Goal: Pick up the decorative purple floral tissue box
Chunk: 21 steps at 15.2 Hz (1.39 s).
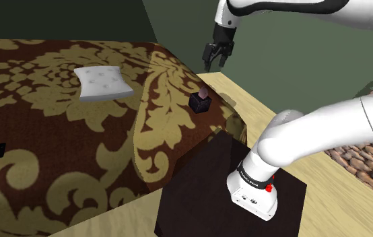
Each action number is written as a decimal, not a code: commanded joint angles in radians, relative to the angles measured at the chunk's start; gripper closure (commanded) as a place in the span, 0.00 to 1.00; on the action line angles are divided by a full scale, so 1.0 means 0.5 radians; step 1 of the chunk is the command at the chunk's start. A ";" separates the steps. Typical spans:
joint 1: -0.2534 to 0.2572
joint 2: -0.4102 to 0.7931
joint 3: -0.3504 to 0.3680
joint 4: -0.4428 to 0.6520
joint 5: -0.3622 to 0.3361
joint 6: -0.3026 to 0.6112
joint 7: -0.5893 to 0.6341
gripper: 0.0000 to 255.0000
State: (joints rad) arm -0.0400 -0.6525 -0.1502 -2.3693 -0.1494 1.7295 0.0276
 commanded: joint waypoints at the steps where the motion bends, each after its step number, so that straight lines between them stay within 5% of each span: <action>1: -0.022 0.131 -0.060 0.013 -0.014 0.125 -0.017 0.00; 11: -0.098 0.773 -0.319 0.154 0.043 0.631 -0.111 0.00; 21: -0.196 1.522 -0.498 0.522 0.365 0.964 -0.330 0.00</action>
State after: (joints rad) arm -0.1293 0.0629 -0.3920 -2.1282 0.0094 2.1901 -0.1210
